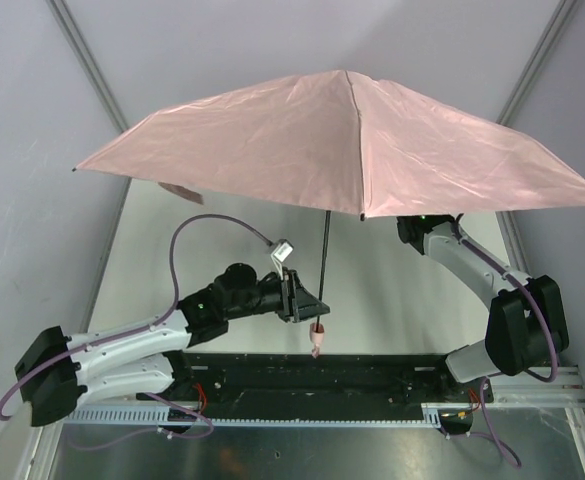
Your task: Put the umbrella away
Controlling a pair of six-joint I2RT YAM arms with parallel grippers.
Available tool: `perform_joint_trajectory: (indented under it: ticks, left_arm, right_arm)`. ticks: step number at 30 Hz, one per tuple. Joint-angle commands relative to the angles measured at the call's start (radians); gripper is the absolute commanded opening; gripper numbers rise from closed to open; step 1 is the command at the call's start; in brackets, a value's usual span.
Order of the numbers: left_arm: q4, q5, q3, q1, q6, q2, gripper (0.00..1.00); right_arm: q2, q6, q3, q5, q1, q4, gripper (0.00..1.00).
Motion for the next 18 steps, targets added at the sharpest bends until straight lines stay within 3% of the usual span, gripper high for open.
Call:
perform_joint_trajectory:
  ticks: [1,4,6,11,18]
  left_arm:
    - [0.041,-0.067,0.081,0.006,0.056,0.029,0.30]
    - [0.017,-0.059,0.156,0.063,0.116,0.033,0.10]
    - [0.004,-0.039,0.204,0.133,0.135,0.023,0.03]
    - [-0.031,0.008,0.385,0.291,0.143,0.054,0.00]
    - [-0.052,0.030,0.512,0.318,0.127,0.138,0.00]
  right_arm:
    - [-0.035,0.029,0.012,0.004,-0.014,0.095,0.00]
    - [-0.042,0.018,0.017,-0.015,-0.032,0.041,0.00]
    - [-0.050,0.001,0.018,-0.019,-0.040,-0.025,0.00]
    - [-0.044,-0.036,0.017,-0.027,0.028,-0.166,0.00]
    - [-0.202,-0.047,-0.201,0.113,0.283,-0.228,0.00]
